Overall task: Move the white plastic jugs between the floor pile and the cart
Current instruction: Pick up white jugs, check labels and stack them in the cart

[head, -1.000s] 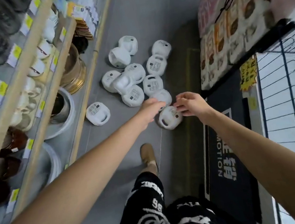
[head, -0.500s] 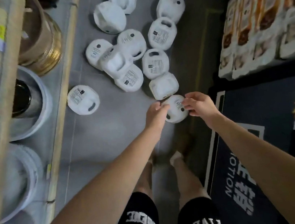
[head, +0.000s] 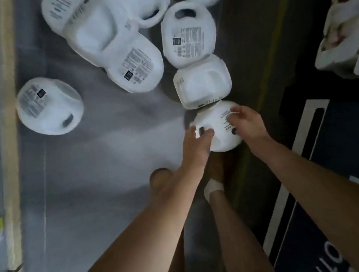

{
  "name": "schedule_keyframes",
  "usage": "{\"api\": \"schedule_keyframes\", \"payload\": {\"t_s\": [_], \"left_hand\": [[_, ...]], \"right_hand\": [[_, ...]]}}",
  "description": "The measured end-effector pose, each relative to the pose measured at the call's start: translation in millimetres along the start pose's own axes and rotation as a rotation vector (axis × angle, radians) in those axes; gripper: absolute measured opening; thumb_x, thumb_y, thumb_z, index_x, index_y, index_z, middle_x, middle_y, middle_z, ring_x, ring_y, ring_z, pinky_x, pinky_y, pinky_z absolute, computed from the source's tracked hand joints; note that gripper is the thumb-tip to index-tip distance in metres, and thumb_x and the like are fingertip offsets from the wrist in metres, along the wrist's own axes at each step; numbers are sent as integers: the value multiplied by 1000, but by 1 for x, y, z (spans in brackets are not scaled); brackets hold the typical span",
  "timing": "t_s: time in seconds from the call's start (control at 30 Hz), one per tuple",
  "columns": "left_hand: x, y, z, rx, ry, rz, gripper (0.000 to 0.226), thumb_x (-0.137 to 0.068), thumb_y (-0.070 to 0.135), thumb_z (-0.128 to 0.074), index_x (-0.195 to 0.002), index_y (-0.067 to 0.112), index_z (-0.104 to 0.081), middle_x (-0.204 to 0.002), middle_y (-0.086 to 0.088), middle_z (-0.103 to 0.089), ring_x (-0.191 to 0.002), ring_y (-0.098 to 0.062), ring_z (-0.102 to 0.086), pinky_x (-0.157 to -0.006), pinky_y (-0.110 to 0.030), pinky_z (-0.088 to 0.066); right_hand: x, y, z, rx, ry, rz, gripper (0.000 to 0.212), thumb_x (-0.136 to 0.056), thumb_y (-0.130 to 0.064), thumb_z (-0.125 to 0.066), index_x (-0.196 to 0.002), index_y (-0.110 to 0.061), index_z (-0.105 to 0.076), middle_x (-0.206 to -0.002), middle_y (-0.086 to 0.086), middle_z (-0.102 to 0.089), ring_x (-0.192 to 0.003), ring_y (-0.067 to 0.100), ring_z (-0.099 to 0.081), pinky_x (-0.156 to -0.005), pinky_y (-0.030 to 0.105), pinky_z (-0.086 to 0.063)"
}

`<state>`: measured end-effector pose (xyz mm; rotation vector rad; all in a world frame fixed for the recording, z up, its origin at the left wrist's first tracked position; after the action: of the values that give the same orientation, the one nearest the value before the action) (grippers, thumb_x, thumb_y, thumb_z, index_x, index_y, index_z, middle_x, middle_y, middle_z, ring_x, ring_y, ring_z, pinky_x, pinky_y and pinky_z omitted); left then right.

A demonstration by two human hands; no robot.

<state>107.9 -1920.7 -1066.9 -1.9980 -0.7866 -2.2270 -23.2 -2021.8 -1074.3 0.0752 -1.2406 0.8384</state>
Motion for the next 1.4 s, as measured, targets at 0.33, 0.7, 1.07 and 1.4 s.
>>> {"api": "schedule_keyframes", "payload": {"t_s": [0.33,0.7,1.07,1.4], "left_hand": [[-152,-64,-36,85,134,31,70,-81,31,-74,-139,21,-38,-134,-2,-50,-115,-21,-53,-98,-38,-46],[-205,-83,-53,62,7,-71,60,-76,38,-78,-123,30,-42,-114,8,-63,-102,-7,-61,-59,-11,-49],[-150,-88,-11,45,47,-62,91,-65,56,-79,-140,27,-35,-128,0,-55,-111,-20,-58,-83,-31,-53],[36,-23,107,60,177,-181,81,-67,52,-79,-132,27,-38,-121,4,-55,-107,-14,-58,-80,-27,-52]], "right_hand": [[-147,59,-17,269,30,74,75,-83,-29,-71,-146,-26,-31,-150,4,-24,-134,27,-37,-97,37,-45],[-194,91,-10,168,-160,63,87,-77,-34,-77,-148,-25,-27,-122,-9,-48,-107,7,-51,-78,15,-41],[-129,76,-27,185,-200,126,74,-78,-42,-75,-140,-25,-38,-113,-10,-49,-100,6,-49,-64,16,-37],[52,-32,-60,220,-265,251,82,-71,-46,-80,-138,-22,-38,-117,-5,-56,-109,16,-57,-91,35,-53]]}}
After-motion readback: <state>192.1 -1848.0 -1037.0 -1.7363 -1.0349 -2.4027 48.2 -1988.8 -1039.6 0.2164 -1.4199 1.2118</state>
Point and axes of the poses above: each hand's wrist, its own x-axis away from the middle knuckle, its own z-axis out of the back of the hand, y = z × x, the point moved 10 cm from there along -x, towards the middle knuckle
